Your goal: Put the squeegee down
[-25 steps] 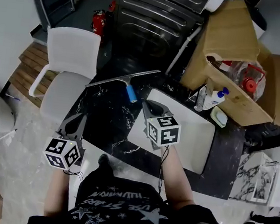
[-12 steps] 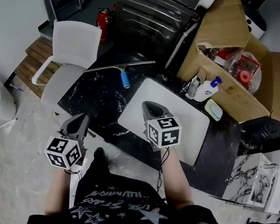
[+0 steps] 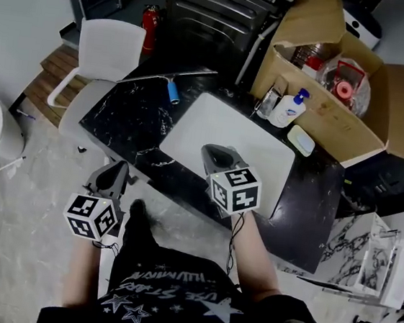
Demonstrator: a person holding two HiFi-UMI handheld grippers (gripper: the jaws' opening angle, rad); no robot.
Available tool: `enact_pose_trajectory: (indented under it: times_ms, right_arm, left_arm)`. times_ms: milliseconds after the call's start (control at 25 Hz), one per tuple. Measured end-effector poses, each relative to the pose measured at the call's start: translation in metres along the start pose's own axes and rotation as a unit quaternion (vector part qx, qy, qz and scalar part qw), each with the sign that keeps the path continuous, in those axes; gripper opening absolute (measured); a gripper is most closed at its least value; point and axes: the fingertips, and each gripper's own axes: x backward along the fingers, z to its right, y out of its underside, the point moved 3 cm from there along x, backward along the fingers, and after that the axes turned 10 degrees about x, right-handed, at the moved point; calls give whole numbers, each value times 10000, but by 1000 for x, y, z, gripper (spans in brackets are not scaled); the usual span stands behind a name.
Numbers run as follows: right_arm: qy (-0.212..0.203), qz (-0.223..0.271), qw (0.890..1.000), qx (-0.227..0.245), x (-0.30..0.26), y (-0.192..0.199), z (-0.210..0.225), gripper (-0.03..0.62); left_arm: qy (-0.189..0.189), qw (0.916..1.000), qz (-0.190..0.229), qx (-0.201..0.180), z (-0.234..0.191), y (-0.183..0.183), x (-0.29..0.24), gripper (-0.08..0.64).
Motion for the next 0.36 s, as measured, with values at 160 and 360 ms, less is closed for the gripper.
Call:
enact_pose_trajectory:
  times_ms: [160,360]
  right_arm:
    - [-92,-19,10000,17,26,13,-12,54]
    - [-169,-23,9998,38,54,31,-28,54]
  left_arm:
    - [-20,10000,-28,66,19,17,18,21]
    - [-68,9999,14,85,41,38,43,21]
